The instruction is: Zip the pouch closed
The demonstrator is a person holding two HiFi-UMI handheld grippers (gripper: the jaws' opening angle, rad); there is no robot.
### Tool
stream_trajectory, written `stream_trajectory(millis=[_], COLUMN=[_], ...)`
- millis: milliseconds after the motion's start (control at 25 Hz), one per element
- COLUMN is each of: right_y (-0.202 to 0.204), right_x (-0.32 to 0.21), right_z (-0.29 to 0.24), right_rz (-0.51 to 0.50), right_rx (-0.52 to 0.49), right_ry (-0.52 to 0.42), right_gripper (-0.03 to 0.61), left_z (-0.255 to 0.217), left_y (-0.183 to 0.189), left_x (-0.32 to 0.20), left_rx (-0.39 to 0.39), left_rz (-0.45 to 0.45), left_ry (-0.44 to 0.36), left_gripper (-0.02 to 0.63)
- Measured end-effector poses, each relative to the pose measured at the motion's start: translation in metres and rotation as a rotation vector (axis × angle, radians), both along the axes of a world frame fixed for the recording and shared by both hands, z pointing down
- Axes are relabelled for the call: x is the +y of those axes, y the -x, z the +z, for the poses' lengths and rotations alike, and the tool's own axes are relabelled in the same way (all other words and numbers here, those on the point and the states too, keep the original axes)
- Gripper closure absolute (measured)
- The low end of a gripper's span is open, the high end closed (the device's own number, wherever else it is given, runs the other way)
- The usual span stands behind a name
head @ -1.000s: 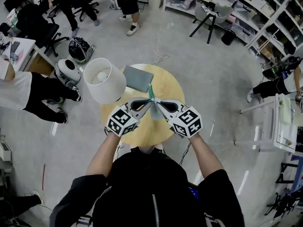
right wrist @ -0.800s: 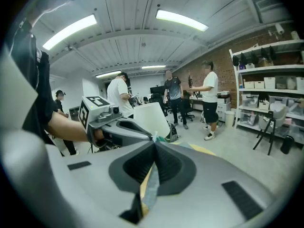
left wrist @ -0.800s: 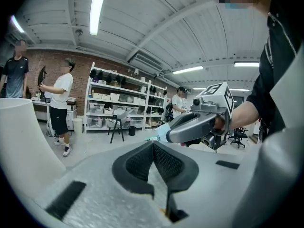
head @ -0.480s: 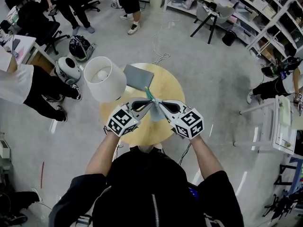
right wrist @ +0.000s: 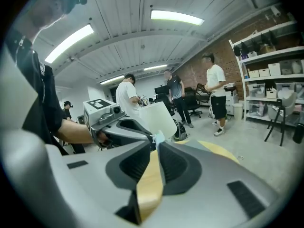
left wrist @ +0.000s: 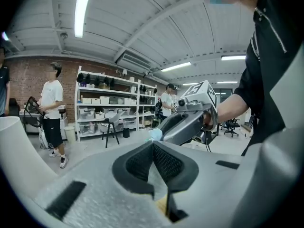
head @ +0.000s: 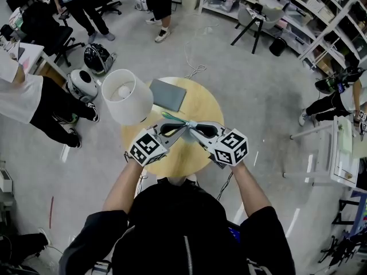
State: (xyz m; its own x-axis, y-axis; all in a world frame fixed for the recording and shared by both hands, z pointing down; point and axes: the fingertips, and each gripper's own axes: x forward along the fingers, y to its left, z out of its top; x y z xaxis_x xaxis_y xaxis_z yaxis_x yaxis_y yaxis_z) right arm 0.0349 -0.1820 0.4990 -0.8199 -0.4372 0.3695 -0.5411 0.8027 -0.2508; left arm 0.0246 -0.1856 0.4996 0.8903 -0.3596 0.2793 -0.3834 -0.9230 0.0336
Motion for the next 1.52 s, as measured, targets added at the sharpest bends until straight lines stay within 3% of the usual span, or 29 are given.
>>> stream_trajectory(millis=[120, 160, 320, 720, 1520], right_y=[-0.001, -0.001, -0.002, -0.003, -0.006], right_x=[-0.002, -0.002, -0.003, 0.005, 0.006], right_z=[0.000, 0.001, 0.001, 0.004, -0.001], right_rz=[0.002, 0.005, 0.030, 0.052, 0.050], right_rx=[-0.019, -0.024, -0.005, 0.010, 0.018], right_ry=[0.019, 0.023, 0.000, -0.049, -0.059], right_gripper=[0.524, 0.560, 0.566, 0.569, 0.569], left_z=[0.000, 0.001, 0.003, 0.017, 0.016], left_y=[0.000, -0.001, 0.000, 0.012, 0.016], left_x=[0.002, 0.002, -0.003, -0.013, -0.018], left_rx=[0.002, 0.002, 0.005, 0.069, 0.054], left_rz=[0.018, 0.022, -0.003, -0.097, -0.122], left_ry=[0.009, 0.008, 0.018, 0.163, 0.135], left_gripper=[0.609, 0.609, 0.609, 0.609, 0.607])
